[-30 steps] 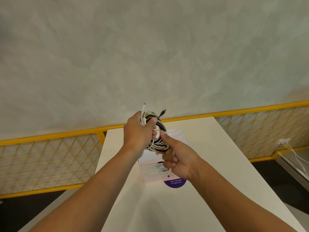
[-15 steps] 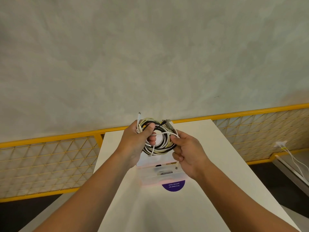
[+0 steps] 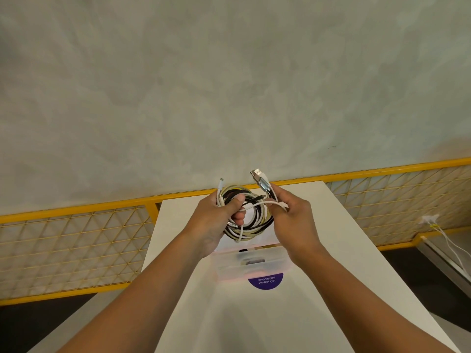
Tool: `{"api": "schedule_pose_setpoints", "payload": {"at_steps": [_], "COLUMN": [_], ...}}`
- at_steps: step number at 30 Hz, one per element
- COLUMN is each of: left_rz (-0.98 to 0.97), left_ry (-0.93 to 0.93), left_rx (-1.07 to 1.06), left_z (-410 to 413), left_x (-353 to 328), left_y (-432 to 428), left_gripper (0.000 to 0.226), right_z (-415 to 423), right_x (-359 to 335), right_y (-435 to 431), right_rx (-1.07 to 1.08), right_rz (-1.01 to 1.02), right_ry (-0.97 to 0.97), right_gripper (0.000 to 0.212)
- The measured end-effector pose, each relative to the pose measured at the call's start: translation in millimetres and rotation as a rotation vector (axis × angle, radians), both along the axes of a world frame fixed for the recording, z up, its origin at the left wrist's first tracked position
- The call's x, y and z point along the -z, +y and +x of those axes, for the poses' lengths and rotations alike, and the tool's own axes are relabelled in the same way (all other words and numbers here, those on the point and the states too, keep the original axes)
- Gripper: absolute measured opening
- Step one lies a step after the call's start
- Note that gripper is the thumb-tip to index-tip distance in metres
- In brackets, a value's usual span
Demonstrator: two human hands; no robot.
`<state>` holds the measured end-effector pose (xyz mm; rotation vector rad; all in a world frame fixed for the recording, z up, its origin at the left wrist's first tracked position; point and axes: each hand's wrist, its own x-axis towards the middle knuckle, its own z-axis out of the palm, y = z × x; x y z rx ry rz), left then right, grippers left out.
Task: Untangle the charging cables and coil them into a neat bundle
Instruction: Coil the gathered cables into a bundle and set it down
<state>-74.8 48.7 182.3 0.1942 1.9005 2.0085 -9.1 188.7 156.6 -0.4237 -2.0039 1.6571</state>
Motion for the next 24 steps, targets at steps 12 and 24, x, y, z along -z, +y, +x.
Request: {"api": "schedule_pose_setpoints", "payload": {"at_steps": [12,24], "left_rz": [-0.055,-0.067], "left_ry": [-0.178,-0.286], "left_rx": [0.148,0.329], "left_z": [-1.7,4.2], "left_x": [-6.0,-13.5], "left_y": [-10.5,-18.7], "left_gripper": [0.009,0.05], "right_z": [2.3,-3.1], "right_x": [2.3,2.6], "right_y": [7.1,22.7], "right_rx": [-0.169,-0.418], "right_rz": [0.18,0.328], "right_ry": [0.04,-0.085], "right_gripper": [0.053,0.043]}}
